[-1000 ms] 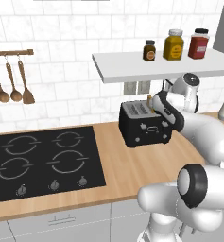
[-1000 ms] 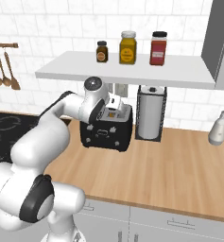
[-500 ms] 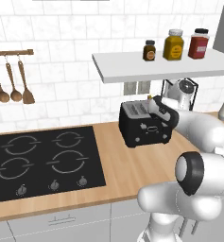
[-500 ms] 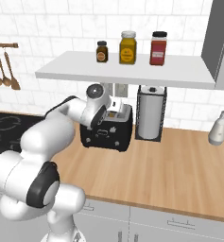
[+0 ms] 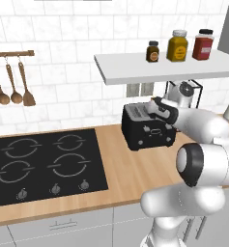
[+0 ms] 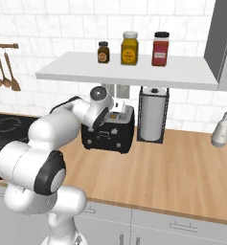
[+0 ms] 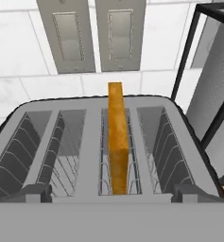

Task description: Start the toaster. Once the lever pops up, take the bread to the plate on the dining counter.

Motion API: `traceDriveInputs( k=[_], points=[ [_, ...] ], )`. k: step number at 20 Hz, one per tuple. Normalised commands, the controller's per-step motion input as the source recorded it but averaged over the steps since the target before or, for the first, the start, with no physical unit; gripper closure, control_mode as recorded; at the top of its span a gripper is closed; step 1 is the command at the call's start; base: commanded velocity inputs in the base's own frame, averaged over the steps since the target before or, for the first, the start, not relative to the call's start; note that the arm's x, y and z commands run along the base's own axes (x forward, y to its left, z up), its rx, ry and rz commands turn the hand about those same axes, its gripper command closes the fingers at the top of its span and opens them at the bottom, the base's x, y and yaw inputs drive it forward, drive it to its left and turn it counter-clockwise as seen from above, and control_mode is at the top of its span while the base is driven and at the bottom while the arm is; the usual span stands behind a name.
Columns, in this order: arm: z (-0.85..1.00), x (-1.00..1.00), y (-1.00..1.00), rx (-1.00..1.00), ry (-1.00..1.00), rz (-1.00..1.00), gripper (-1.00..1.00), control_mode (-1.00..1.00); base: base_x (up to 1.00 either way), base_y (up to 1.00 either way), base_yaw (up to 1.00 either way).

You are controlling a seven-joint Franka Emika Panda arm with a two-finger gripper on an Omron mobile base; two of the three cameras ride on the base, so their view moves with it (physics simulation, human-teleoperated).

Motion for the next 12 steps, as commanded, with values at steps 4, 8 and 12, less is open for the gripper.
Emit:
traceDriveInputs(
  k=[4, 8, 12],
  points=[
    [0.0, 0.21, -0.01, -0.01, 0.02, 0.06, -1.0, -1.0, 0.0, 0.0, 0.0],
    [-0.02, 0.25, -0.05, 0.0, 0.0, 0.07, -1.0, -1.0, 0.0, 0.0, 0.0],
    [-0.17, 0.19, -0.01, 0.0, 0.0, 0.06, -1.0, -1.0, 0.0, 0.0, 0.0]
  ],
)
